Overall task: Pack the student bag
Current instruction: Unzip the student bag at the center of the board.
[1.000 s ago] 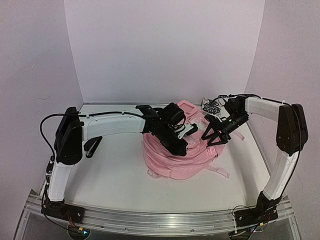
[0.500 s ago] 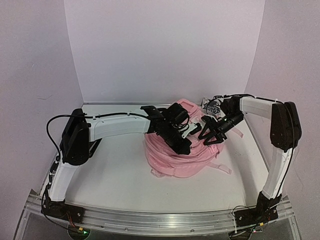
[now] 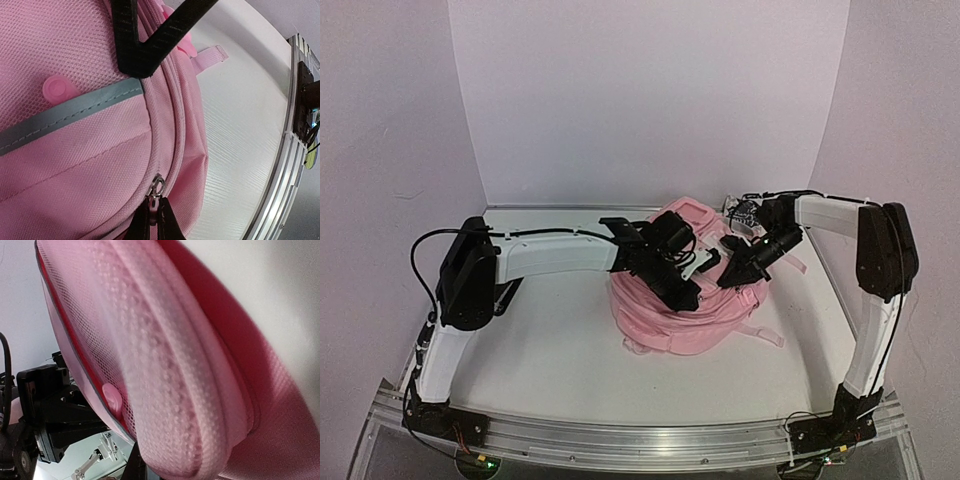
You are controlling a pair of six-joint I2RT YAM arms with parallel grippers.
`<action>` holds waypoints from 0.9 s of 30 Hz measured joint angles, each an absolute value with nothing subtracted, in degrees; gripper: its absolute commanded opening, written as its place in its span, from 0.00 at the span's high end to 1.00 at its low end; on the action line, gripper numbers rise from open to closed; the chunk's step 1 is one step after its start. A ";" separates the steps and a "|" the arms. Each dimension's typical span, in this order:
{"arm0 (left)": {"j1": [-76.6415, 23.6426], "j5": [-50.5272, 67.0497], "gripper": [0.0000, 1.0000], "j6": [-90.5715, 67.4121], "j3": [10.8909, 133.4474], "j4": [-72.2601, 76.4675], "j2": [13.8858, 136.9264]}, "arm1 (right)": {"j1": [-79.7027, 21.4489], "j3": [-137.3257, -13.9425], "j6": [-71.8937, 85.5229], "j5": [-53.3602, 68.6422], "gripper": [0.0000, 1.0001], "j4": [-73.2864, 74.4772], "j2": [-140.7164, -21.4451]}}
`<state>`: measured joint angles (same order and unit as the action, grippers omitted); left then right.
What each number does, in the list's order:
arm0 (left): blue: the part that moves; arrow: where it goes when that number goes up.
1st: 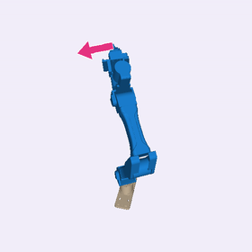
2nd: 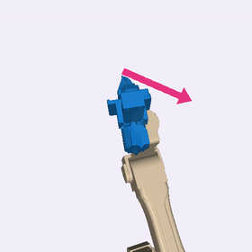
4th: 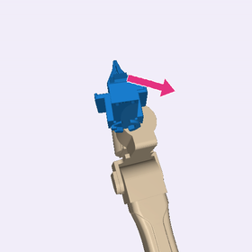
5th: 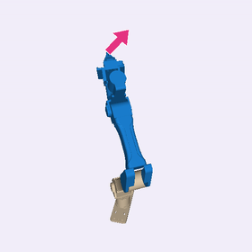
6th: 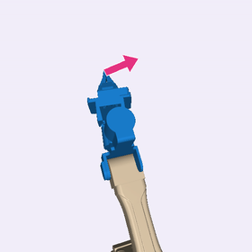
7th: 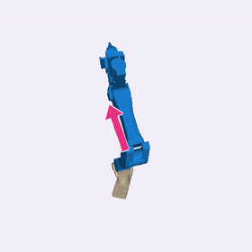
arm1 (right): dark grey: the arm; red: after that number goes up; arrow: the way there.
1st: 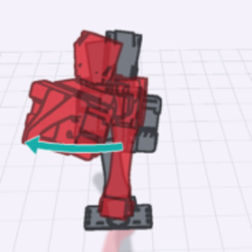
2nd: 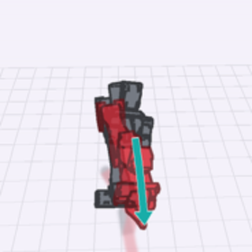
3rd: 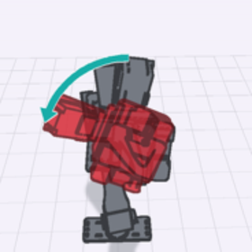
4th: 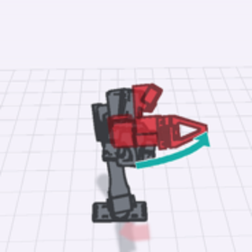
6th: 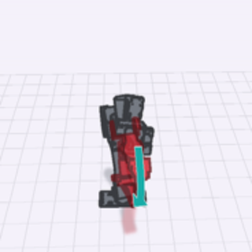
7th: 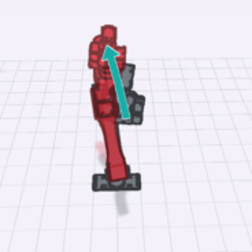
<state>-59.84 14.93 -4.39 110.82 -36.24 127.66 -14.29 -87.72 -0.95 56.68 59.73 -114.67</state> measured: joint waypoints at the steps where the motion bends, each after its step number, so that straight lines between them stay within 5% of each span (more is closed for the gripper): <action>1: -59.83 14.74 1.00 -4.44 110.05 -35.89 127.18 | -14.34 -87.72 -0.96 56.42 1.00 59.68 -114.67; 15: -49.99 7.33 1.00 -4.91 93.39 -36.93 111.51 | -13.20 -86.53 -6.74 47.58 1.00 60.34 -112.75; 27: -61.24 6.31 1.00 -7.97 93.91 -42.05 111.46 | -19.47 -101.11 -14.26 29.73 1.00 64.22 -117.69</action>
<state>-61.24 6.31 -7.97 93.91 -42.05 111.46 -19.47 -101.11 -14.26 29.73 64.22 -117.69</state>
